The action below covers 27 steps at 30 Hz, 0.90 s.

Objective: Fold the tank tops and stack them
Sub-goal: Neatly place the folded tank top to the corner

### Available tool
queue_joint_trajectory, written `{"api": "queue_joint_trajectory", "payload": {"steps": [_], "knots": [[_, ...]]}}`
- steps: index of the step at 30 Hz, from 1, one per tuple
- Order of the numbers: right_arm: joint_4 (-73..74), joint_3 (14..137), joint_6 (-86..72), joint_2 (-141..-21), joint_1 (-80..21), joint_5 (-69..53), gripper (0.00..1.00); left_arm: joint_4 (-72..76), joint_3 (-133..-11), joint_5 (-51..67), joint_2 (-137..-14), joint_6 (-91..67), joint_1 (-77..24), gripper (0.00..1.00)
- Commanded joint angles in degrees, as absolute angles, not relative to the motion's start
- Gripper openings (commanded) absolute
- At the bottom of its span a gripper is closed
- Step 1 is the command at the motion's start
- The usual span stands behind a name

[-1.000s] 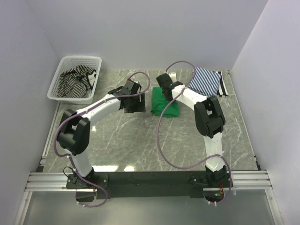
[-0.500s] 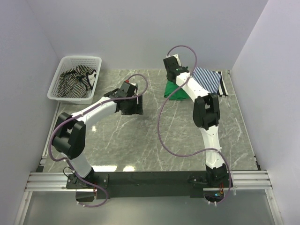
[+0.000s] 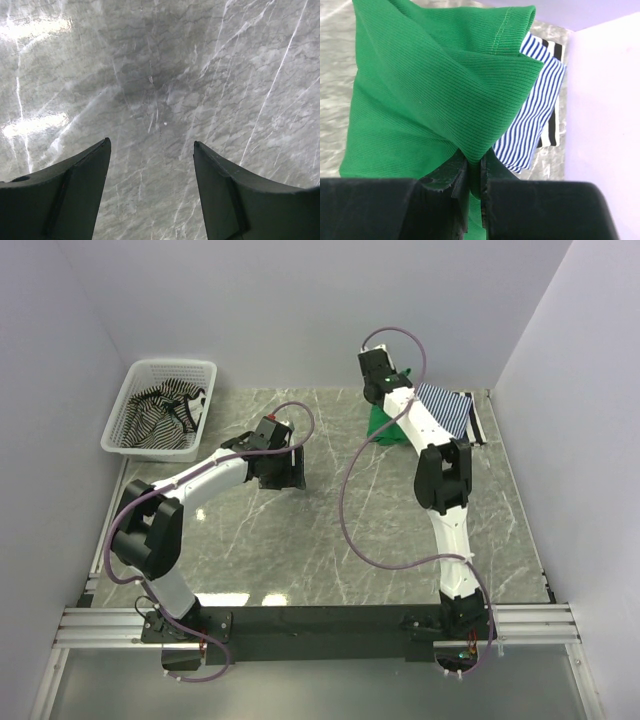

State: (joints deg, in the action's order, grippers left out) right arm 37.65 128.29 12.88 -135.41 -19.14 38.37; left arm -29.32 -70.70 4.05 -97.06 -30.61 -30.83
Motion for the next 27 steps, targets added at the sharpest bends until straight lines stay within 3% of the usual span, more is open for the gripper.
{"api": "queue_joint_trajectory", "payload": {"steps": [1,27], "knots": [[36.39,131.66,15.29,-132.63,-17.67,40.34,0.0,-27.33,-70.75,5.62,-94.39,-29.27,-30.67,0.72],[37.09,131.75,7.3,-126.65,-6.42,24.44,0.0,-27.25,-70.58,6.77,-94.57,-29.53,-30.67,0.72]]}}
